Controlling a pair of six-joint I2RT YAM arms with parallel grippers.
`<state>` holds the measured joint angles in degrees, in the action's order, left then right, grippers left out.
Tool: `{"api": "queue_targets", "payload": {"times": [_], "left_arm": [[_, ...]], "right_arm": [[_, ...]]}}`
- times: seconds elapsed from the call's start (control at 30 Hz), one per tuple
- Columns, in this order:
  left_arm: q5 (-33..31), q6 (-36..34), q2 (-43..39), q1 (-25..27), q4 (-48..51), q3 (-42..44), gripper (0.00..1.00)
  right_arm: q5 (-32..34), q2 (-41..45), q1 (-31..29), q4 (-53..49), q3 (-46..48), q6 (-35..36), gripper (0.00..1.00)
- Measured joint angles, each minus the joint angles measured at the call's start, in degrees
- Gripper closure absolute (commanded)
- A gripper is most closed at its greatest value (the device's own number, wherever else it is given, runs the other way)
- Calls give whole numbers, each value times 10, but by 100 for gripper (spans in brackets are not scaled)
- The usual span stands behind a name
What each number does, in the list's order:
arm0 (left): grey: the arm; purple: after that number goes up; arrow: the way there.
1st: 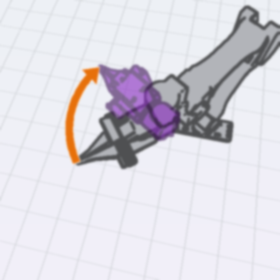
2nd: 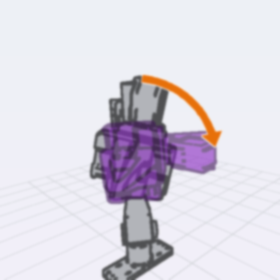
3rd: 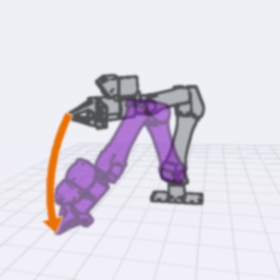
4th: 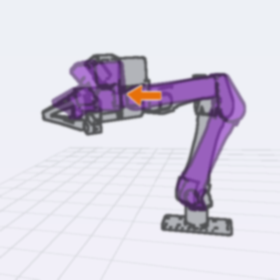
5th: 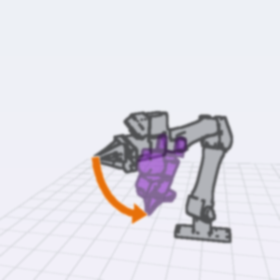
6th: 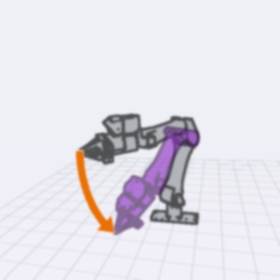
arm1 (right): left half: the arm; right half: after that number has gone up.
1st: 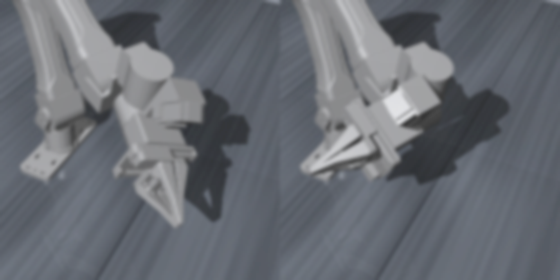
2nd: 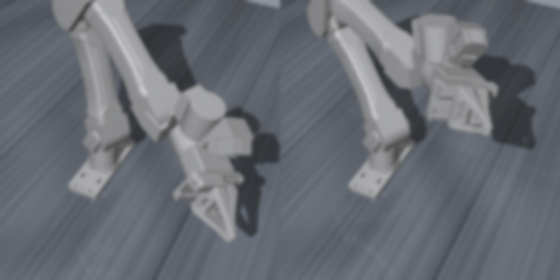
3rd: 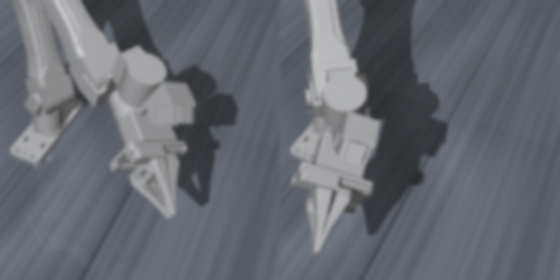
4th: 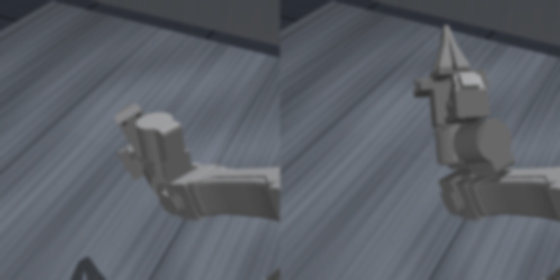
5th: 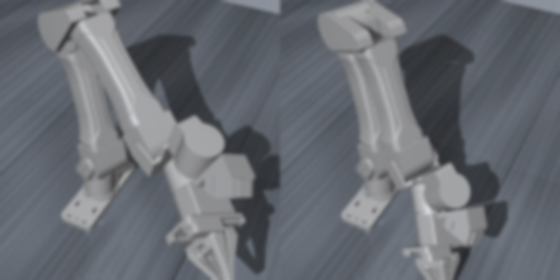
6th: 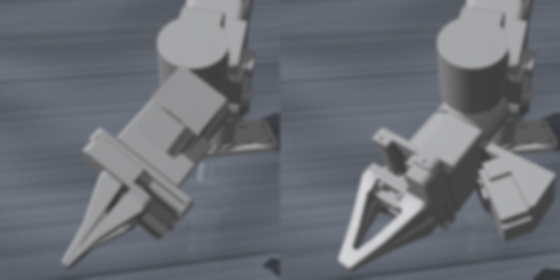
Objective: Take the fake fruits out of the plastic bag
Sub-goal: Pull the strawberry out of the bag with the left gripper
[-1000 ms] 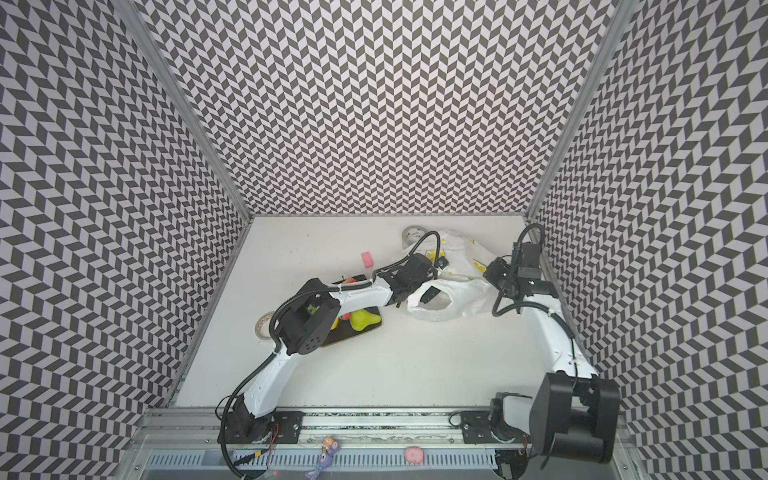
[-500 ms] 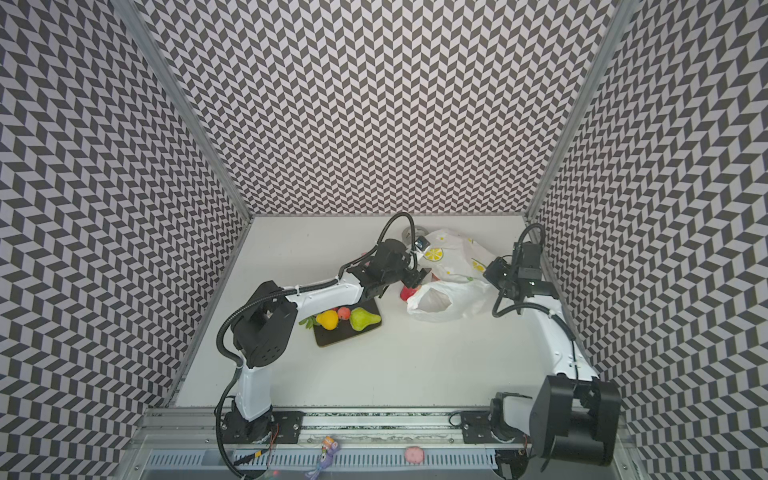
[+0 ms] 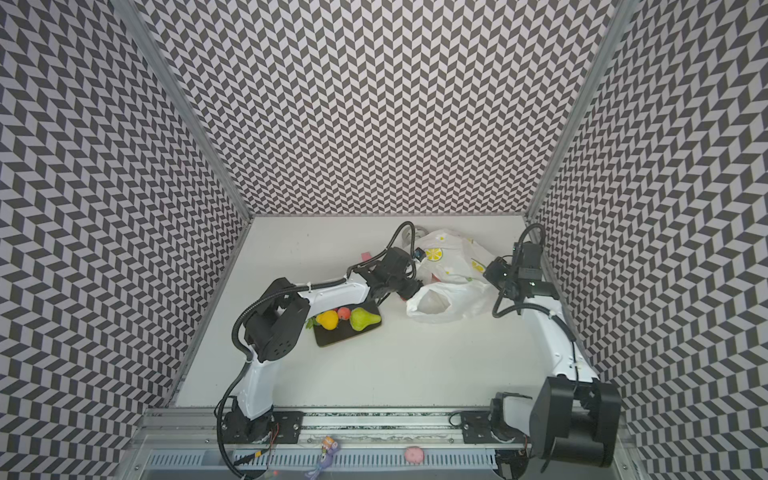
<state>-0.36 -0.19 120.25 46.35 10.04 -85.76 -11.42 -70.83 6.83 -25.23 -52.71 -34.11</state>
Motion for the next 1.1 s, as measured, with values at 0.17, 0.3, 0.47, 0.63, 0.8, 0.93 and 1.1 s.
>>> {"api": "queue_targets", "payload": {"times": [0.17, 0.3, 0.47, 0.63, 0.8, 0.93, 1.1], "left_arm": [[-7, 5, 29, 0, 20, -31, 37], [-7, 5, 51, 1, 29, -54, 38], [-8, 4, 71, 3, 45, -78, 47], [-15, 3, 73, 5, 48, -79, 56], [-20, 3, 71, 5, 48, -78, 67], [-26, 2, 60, 5, 51, -64, 72], [-33, 2, 31, 6, 56, -39, 75]], "right_arm": [[0, 0, 0, 0, 1, 0, 87], [0, 0, 0, 0, 1, 0, 87], [0, 0, 0, 0, 1, 0, 87], [0, 0, 0, 0, 1, 0, 87], [0, 0, 0, 0, 1, -1, 87], [0, 0, 0, 0, 1, -1, 87], [0, 0, 0, 0, 1, -1, 87]]}}
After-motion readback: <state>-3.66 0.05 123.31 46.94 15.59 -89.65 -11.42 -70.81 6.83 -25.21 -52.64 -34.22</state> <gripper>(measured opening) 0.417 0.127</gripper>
